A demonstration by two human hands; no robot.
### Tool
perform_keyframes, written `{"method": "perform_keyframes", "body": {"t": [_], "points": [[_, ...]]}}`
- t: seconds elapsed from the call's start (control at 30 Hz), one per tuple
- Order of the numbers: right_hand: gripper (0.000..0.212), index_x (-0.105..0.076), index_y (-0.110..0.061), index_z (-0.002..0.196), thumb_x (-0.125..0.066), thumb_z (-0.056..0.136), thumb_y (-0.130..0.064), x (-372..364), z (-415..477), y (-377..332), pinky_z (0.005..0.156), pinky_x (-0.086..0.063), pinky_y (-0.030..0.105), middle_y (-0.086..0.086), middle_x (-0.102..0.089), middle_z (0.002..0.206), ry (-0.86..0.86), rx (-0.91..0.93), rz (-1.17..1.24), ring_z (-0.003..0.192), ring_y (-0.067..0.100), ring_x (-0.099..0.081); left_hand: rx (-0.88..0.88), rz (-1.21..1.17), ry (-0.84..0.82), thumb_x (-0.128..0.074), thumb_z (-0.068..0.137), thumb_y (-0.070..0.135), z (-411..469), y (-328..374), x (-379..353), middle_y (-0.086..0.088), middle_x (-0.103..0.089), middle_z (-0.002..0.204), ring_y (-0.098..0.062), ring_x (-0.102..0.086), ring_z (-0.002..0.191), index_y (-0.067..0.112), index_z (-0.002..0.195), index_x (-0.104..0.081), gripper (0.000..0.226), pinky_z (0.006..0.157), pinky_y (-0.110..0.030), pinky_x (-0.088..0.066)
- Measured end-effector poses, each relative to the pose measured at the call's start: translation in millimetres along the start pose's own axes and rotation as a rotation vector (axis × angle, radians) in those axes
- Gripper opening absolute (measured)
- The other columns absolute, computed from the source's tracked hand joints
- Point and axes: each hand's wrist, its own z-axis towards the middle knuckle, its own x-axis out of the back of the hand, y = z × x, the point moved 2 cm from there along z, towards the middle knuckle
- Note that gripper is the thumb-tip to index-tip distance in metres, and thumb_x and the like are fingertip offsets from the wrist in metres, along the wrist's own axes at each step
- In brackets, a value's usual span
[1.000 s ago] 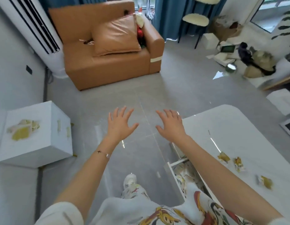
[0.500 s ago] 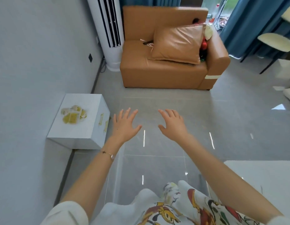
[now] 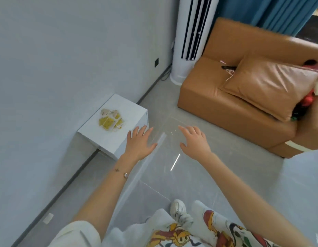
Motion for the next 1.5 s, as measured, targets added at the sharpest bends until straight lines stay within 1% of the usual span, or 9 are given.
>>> {"method": "perform_keyframes", "body": {"t": [0.17, 0.33, 0.57, 0.7, 0.97, 1.13, 1.27, 1.4, 1.5], "points": [[0.064, -0.023, -0.025, 0.149, -0.051, 0.092, -0.033, -5, 77, -4, 0.116, -0.013, 0.039, 0.000, -0.034, 0.149, -0.155, 0.162, -0.046, 0.141, 0.026, -0.021, 0.253, -0.041, 0.003, -0.039, 0.094, 0.057, 5, -41, 2, 0.003, -0.010, 0.161, -0.026, -0.004, 0.148, 0.034, 0.152, -0.014, 0.068, 0.118, -0.049, -0.003], [0.066, -0.018, -0.028, 0.151, -0.050, 0.094, -0.030, -13, 151, -50, 0.116, -0.012, 0.039, 0.000, -0.033, 0.150, -0.286, 0.346, -0.036, 0.142, 0.024, -0.021, 0.477, -0.073, 0.015, -0.041, 0.093, 0.057, 14, -86, 0, 0.001, -0.016, 0.160, -0.027, -0.011, 0.147, 0.033, 0.152, -0.016, 0.069, 0.117, -0.048, -0.012], [0.068, -0.012, -0.030, 0.153, -0.047, 0.094, -0.029, -46, 275, -96, 0.116, -0.015, 0.040, 0.000, -0.034, 0.151, -0.299, 0.505, -0.085, 0.142, 0.027, -0.023, 0.680, -0.127, -0.063, -0.040, 0.094, 0.055, 68, -170, -29, 0.000, -0.022, 0.159, -0.028, -0.019, 0.144, 0.032, 0.152, -0.014, 0.067, 0.117, -0.047, -0.013], [0.069, -0.009, -0.031, 0.153, -0.047, 0.095, -0.034, -55, 349, -109, 0.117, -0.015, 0.043, 0.000, -0.035, 0.150, -0.362, 0.481, -0.128, 0.142, 0.028, -0.023, 0.724, -0.194, -0.138, -0.036, 0.096, 0.055, 128, -211, -32, -0.001, -0.018, 0.160, -0.029, -0.018, 0.145, 0.031, 0.153, -0.012, 0.067, 0.116, -0.046, -0.013], [0.066, -0.015, -0.029, 0.152, -0.049, 0.096, -0.037, -70, 483, -150, 0.112, -0.028, 0.044, 0.007, -0.044, 0.143, -0.462, 0.438, -0.082, 0.135, 0.029, -0.035, 0.881, -0.428, -0.035, -0.044, 0.094, 0.052, 214, -280, -29, 0.000, -0.030, 0.155, -0.027, -0.026, 0.143, 0.029, 0.151, -0.021, 0.066, 0.115, -0.043, -0.017], [0.065, -0.023, -0.032, 0.148, -0.055, 0.092, -0.040, -170, 556, -167, 0.102, -0.042, 0.044, 0.006, -0.051, 0.136, -0.673, 0.305, 0.107, 0.120, 0.027, -0.051, 1.101, -0.725, 0.035, -0.054, 0.090, 0.052, 265, -319, -105, -0.001, -0.031, 0.155, -0.027, -0.027, 0.142, 0.026, 0.151, -0.022, 0.073, 0.114, -0.044, -0.025], [0.069, -0.024, -0.030, 0.148, -0.062, 0.090, -0.037, -262, 595, -178, 0.102, -0.042, 0.045, 0.005, -0.049, 0.138, -0.746, 0.203, 0.229, 0.125, 0.026, -0.050, 1.234, -0.887, 0.197, -0.066, 0.084, 0.050, 307, -355, -176, -0.003, -0.023, 0.158, -0.026, -0.020, 0.145, 0.023, 0.152, -0.019, 0.086, 0.116, -0.046, -0.021], [0.081, -0.019, -0.026, 0.150, -0.068, 0.086, -0.028, -336, 615, -183, 0.105, -0.040, 0.044, 0.007, -0.040, 0.145, -0.839, 0.107, 0.321, 0.131, 0.028, -0.043, 1.191, -0.871, 0.314, -0.068, 0.071, 0.062, 335, -395, -225, -0.005, -0.016, 0.160, -0.021, -0.009, 0.148, 0.023, 0.151, -0.018, 0.102, 0.117, -0.041, -0.012], [0.085, -0.017, -0.020, 0.150, -0.071, 0.085, -0.022, -366, 616, -186, 0.093, -0.045, 0.036, 0.008, -0.045, 0.136, -0.861, -0.010, 0.443, 0.121, 0.025, -0.051, 1.157, -0.885, 0.385, -0.069, 0.067, 0.058, 346, -413, -239, -0.004, -0.013, 0.161, -0.022, -0.007, 0.148, 0.024, 0.151, -0.019, 0.104, 0.116, -0.042, -0.011]]}}
